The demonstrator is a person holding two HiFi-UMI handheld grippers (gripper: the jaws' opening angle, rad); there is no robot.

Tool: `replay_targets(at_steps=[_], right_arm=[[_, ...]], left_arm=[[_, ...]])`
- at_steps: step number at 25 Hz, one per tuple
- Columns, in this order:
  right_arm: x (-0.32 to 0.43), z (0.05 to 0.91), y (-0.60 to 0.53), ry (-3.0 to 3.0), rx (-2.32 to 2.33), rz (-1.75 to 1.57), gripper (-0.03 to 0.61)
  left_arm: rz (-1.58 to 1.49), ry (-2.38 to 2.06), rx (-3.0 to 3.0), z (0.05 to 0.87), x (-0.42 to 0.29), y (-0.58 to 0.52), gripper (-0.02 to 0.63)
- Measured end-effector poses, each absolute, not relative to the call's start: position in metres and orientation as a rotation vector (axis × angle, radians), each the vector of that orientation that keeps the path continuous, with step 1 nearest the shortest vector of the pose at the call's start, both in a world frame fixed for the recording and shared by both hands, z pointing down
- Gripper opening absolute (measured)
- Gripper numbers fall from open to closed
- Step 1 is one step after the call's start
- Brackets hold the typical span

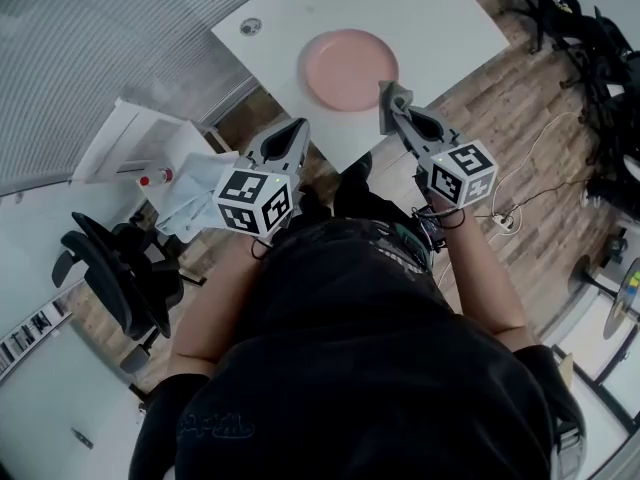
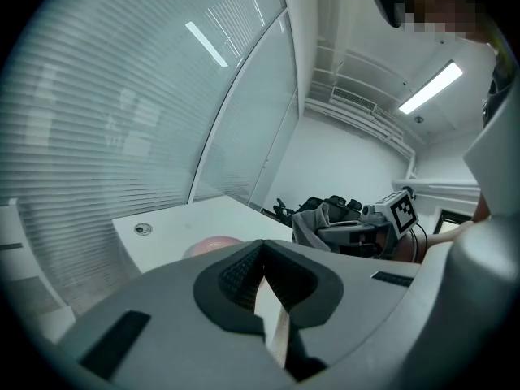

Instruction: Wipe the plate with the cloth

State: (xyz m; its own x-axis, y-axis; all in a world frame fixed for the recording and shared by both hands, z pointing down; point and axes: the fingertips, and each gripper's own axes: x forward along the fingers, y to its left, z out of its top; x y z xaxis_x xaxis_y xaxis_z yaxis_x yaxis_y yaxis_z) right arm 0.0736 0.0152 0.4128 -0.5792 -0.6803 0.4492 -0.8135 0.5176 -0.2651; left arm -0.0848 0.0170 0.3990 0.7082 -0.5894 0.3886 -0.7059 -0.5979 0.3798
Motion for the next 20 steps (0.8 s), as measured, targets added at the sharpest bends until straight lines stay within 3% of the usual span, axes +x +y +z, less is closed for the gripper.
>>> replay_targets(at_steps=[20], right_arm=[[0.122,0.386,0.133,-2.584,1.078,0.648,0.034]], left_arm=[[0.299,-1.125,2.448,0.359,-0.006,0.114,0.017]])
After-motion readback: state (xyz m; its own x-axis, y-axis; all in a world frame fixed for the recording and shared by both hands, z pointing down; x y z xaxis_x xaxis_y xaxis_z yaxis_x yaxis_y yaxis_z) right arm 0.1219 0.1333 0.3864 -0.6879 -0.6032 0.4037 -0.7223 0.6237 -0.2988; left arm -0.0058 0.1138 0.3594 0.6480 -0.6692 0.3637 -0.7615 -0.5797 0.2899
